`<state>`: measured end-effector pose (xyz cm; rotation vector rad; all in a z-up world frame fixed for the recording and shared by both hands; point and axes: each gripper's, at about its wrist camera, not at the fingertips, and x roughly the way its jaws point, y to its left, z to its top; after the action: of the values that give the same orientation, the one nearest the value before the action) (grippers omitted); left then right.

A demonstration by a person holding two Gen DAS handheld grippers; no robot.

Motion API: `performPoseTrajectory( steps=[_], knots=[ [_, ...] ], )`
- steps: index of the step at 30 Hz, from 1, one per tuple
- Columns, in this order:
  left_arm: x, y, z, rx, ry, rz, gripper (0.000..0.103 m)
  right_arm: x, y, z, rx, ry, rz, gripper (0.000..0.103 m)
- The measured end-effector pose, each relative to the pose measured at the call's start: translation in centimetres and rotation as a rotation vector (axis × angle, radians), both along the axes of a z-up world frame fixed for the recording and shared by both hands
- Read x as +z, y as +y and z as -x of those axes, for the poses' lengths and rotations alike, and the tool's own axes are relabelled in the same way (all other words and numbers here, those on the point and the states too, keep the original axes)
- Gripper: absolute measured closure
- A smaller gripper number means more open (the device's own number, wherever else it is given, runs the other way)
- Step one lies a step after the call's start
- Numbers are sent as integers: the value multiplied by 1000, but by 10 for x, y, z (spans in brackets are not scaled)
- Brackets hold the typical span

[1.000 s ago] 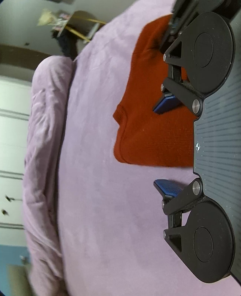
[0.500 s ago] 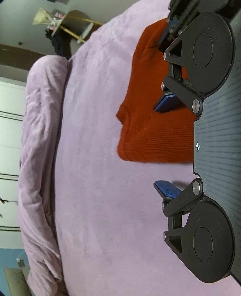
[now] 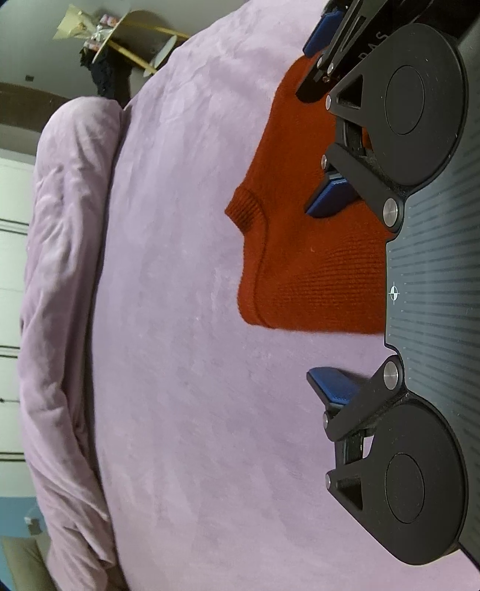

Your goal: Fold small clothes

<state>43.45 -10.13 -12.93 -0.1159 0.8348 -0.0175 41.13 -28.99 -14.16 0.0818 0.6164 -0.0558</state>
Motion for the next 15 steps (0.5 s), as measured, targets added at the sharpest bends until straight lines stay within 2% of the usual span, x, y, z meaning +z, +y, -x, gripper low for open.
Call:
performPoseTrajectory(
  steps=[3,5,8,10,13,15],
  knots=[
    [10,10,11,-32,19,20,9,8,-10,5,1,7,-61,51],
    [19,23,25,-68,25,75,10,18,-19,15,20,21,-105,50],
    [29,55,55,-138,56,169,11,32,-37,56,94,25,-129,46],
    [31,78,77,-163,87,235,12,34,-57,88,102,60,-171,44],
    [26,98,95,-211,155,335,12,27,-97,121,88,124,-349,44],
    [21,102,98,-230,178,416,13,17,-118,128,60,173,-480,44]
  ],
)
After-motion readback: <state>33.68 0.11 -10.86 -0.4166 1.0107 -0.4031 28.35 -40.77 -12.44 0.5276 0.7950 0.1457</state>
